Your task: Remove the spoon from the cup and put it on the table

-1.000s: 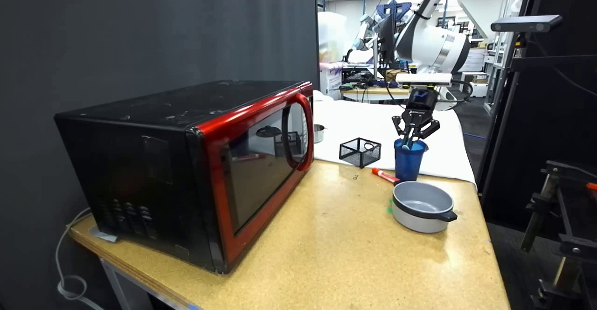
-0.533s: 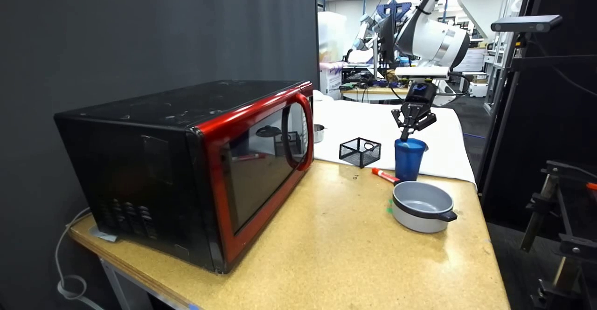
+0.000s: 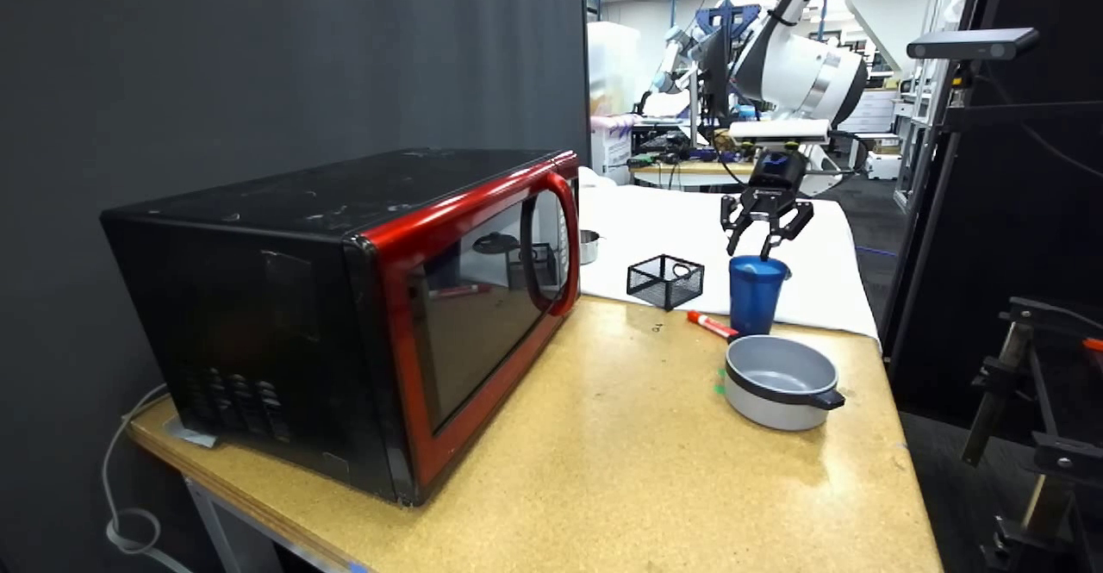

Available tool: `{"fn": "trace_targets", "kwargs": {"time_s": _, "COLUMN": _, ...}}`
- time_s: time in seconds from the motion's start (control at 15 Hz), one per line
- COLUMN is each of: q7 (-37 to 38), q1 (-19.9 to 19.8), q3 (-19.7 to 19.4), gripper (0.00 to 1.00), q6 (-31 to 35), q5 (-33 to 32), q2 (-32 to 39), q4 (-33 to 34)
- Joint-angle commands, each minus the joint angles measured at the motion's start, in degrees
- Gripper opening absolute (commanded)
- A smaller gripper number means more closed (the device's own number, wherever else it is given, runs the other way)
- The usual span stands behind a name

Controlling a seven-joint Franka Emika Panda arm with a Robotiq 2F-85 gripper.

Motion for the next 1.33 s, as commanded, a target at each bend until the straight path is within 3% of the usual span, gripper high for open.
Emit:
{"fn": "trace_targets", "kwargs": {"time_s": 0.0, "q7": -0.05, "q1": -0.28, "q3": -0.34, "gripper": 0.58, "q6": -2.11, "q5": -0.13, "q2": -0.3, "q4": -0.56}}
{"fn": "trace_targets", "kwargs": {"time_s": 0.07, "q7": -0.12, "q1": -0.2, "q3": -0.39, "gripper": 0.49, "q6": -2.28, "q5": -0.15, "q2": -0.38, "q4": -0.95}}
{"fn": "trace_targets", "kwargs": {"time_s": 0.2, "q7": -0.31, "q1": -0.04, "q3": -0.44, "gripper": 0.41, "q6": -2.64, "q5": -0.2, "q2": -0.58, "q4": -1.72}}
{"fn": "trace_targets", "kwargs": {"time_s": 0.33, "q7": -0.43, "q1": 0.18, "q3": -0.48, "gripper": 0.47, "q6": -2.75, "q5": -0.26, "q2": -0.74, "q4": -2.39}}
{"fn": "trace_targets", "kwargs": {"time_s": 0.47, "q7": -0.67, "q1": 0.48, "q3": -0.44, "gripper": 0.72, "q6": -2.73, "q5": -0.3, "q2": -1.01, "q4": -3.01}}
{"fn": "trace_targets", "kwargs": {"time_s": 0.67, "q7": -0.83, "q1": 1.11, "q3": -0.4, "gripper": 0.86, "q6": -2.49, "q5": -0.37, "q2": -1.34, "q4": -3.63}}
{"fn": "trace_targets", "kwargs": {"time_s": 0.8, "q7": -0.92, "q1": 1.46, "q3": -0.34, "gripper": 0.89, "q6": -2.44, "q5": -0.4, "q2": -1.39, "q4": -3.82}}
{"fn": "trace_targets", "kwargs": {"time_s": 0.87, "q7": -0.85, "q1": 1.63, "q3": -0.32, "gripper": 0.81, "q6": -2.42, "q5": -0.41, "q2": -1.42, "q4": -3.86}}
{"fn": "trace_targets", "kwargs": {"time_s": 0.93, "q7": -0.81, "q1": 1.78, "q3": -0.28, "gripper": 0.62, "q6": -2.43, "q5": -0.43, "q2": -1.29, "q4": -3.78}}
{"fn": "trace_targets", "kwargs": {"time_s": 1.0, "q7": -0.71, "q1": 1.88, "q3": -0.27, "gripper": 0.61, "q6": -2.48, "q5": -0.43, "q2": -1.16, "q4": -3.66}}
{"fn": "trace_targets", "kwargs": {"time_s": 1.27, "q7": -0.53, "q1": 1.68, "q3": -0.27, "gripper": 0.34, "q6": -3.07, "q5": -0.31, "q2": -0.68, "q4": -3.05}}
